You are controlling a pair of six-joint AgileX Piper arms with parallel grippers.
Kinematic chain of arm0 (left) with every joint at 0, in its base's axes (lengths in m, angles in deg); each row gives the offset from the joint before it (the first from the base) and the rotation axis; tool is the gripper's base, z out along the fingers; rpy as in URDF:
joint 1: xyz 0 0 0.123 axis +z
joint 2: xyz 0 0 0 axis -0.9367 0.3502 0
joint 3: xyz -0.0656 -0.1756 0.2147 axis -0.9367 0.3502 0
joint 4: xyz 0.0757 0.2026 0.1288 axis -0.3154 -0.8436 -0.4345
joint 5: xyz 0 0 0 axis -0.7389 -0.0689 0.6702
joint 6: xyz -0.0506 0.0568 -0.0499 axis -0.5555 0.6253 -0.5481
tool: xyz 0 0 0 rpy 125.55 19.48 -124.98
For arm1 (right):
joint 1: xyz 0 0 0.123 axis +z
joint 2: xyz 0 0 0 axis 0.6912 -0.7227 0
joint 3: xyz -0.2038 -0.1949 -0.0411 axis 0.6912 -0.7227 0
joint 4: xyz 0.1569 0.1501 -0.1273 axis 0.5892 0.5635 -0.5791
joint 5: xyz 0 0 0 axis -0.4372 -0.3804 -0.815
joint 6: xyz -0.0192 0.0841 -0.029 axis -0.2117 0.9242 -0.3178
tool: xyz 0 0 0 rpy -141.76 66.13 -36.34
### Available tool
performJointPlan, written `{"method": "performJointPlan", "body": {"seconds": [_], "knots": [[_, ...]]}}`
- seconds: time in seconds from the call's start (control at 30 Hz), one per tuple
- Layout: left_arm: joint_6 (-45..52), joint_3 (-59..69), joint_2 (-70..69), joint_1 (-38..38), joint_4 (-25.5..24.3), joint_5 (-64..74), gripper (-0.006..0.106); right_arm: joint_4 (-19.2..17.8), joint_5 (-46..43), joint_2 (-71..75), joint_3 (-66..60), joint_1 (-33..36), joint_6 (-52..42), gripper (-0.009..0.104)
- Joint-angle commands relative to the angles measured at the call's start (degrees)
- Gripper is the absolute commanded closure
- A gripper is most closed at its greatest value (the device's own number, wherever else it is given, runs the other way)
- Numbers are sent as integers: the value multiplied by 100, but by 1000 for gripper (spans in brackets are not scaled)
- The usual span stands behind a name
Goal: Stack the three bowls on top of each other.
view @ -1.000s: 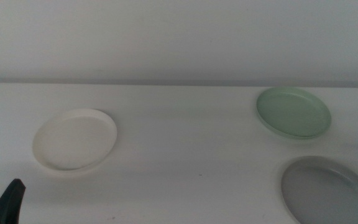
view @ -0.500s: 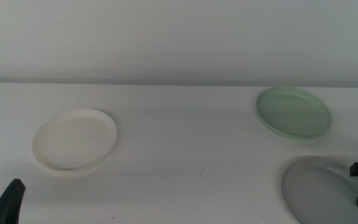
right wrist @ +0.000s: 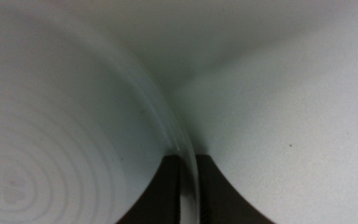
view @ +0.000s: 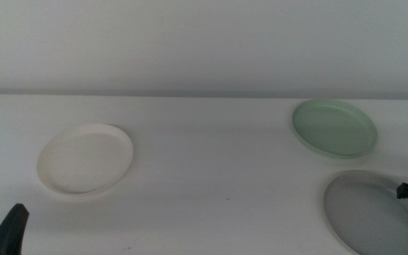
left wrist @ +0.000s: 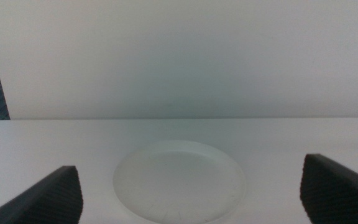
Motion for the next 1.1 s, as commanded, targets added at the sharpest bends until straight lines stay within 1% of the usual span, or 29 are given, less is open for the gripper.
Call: {"method": "performJointPlan", "body": {"seconds": [0.0,0.07,0.1,0.2,0.33,0.5,0.6,0.7,0.87,1.0,1.07], "knots": [[0,227,-232,-29,-1,-84,7,-199,-23,-40,7,59,-33,97],[0,227,-232,-29,-1,-84,7,-371,96,-29,7,209,-7,97],[0,227,-232,-29,-1,-84,7,-399,200,-15,7,272,34,97],[0,227,-232,-29,-1,-84,7,-426,492,182,7,529,34,97],[0,227,-232,-29,-1,-84,7,-441,762,787,7,800,97,97],[0,227,-232,-29,-1,-84,7,-137,1221,1779,7,986,130,97],[0,227,-232,-29,-1,-84,7,15,1404,2067,36,1122,130,97],[0,227,-232,-29,-1,-84,7,105,1556,1988,240,1355,118,97],[0,227,-232,-29,-1,-84,7,467,1507,1409,827,1795,118,97],[0,227,-232,-29,-1,-84,7,467,1507,704,1492,2284,184,97],[0,227,-232,-29,-1,-84,7,530,1507,254,1930,2523,184,97]]}}
